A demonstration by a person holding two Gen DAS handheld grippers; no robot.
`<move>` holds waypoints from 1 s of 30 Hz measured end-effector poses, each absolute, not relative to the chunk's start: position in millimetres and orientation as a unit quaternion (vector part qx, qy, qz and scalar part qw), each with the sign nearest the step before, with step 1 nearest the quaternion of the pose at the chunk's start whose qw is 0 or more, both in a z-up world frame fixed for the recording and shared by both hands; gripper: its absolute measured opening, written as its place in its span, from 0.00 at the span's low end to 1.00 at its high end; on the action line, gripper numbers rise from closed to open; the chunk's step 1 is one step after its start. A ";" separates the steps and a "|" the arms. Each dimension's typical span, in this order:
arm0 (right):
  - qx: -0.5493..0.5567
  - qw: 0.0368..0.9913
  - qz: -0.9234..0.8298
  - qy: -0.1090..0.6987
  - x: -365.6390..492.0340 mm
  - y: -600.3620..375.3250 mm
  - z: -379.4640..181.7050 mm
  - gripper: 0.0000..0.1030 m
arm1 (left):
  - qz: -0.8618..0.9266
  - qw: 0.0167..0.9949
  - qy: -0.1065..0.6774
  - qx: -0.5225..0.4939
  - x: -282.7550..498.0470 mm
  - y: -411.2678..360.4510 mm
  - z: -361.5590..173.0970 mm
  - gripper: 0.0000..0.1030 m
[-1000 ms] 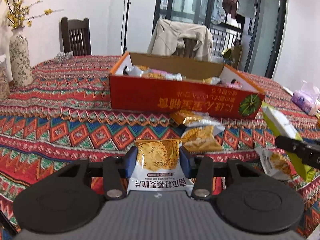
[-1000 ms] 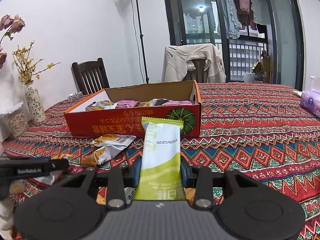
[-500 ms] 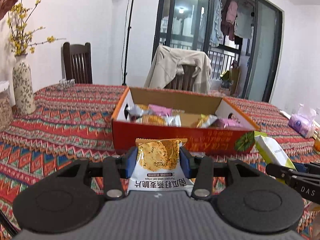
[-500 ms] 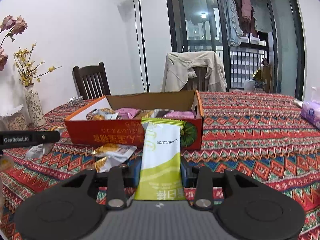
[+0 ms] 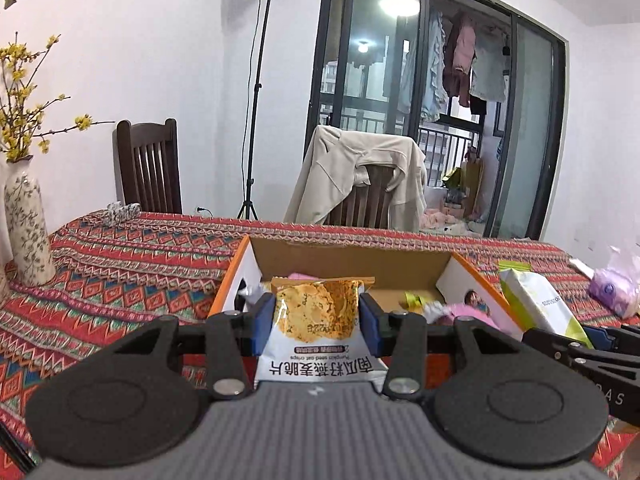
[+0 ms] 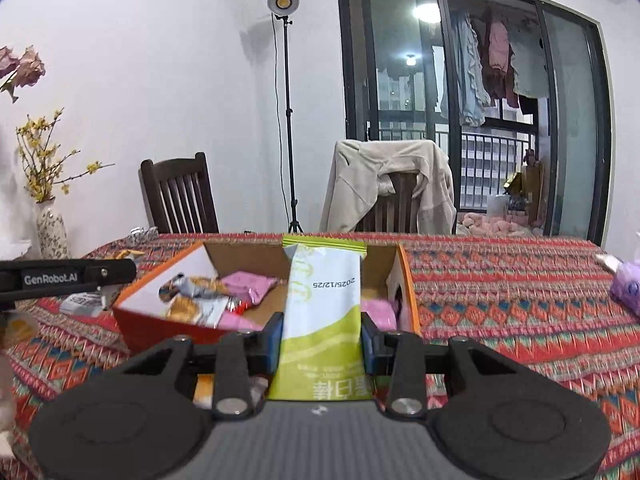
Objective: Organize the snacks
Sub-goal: 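Carry both packets over the box and open both grippers to drop them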
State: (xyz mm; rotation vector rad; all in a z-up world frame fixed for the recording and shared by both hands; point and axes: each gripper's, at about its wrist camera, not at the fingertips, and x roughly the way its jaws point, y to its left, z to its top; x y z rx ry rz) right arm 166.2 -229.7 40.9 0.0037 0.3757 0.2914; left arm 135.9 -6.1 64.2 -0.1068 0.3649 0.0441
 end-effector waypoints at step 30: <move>-0.005 0.958 0.129 0.255 303.7 -186.0 17.9 0.50 | 0.031 0.971 0.216 -0.092 258.0 24.8 25.2 0.50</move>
